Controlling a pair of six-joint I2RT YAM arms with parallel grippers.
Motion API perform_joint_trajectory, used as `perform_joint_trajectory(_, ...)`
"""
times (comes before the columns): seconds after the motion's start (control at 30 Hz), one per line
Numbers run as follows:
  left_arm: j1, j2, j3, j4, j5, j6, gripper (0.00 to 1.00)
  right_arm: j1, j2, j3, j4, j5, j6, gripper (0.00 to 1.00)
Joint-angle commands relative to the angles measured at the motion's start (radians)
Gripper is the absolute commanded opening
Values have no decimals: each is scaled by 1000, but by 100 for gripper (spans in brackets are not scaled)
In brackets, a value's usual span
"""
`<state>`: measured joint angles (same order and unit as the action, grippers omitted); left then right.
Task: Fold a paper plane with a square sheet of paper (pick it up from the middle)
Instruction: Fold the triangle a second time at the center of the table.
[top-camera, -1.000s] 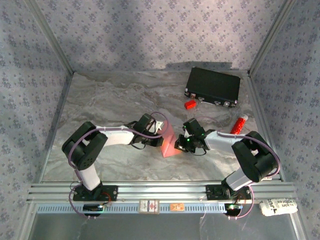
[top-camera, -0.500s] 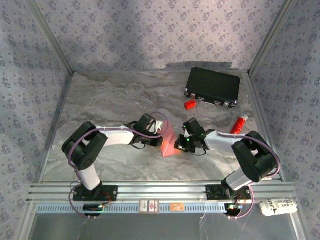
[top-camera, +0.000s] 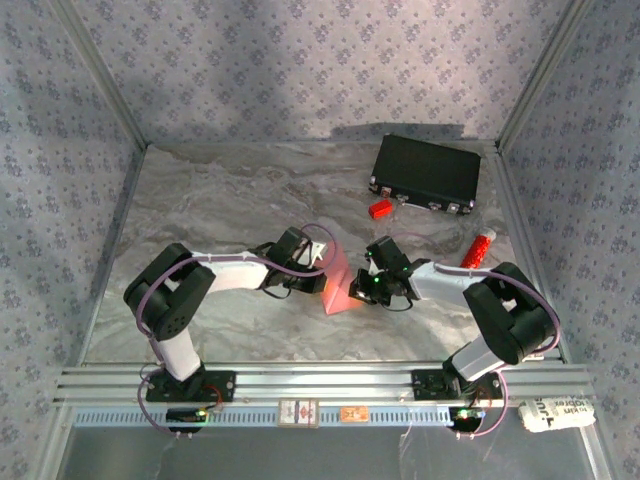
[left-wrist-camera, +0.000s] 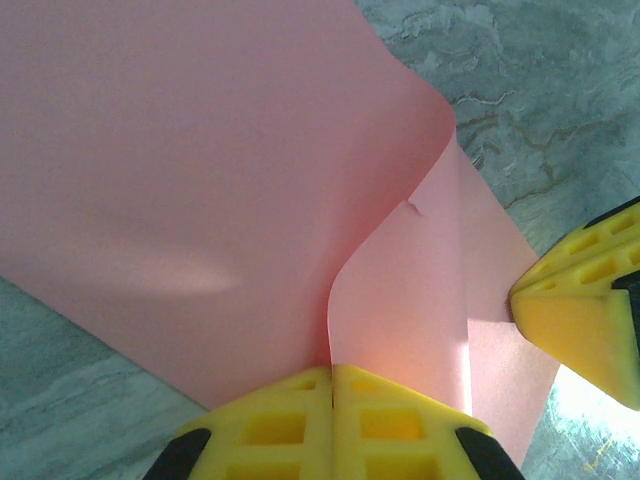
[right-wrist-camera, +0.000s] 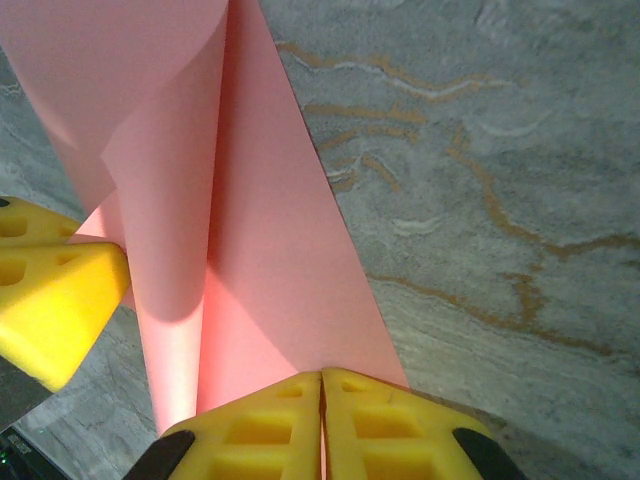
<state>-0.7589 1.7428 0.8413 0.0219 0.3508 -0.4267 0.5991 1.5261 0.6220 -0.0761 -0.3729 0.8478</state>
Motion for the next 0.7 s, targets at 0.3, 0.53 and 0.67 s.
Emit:
perform_joint_trajectory(0.3,9,12,-3,-14,-9,26,1,-1,22,-5,-88,55,-15,10)
perform_joint_trajectory(0.53,7,8,-2,-16,-10,29,0,-1,22,-5,-86,55,-14,10)
perform_joint_trajectory(0.67,7,6,0,-17,-17,28,0,-2,21,-5,-87,57,-13,10)
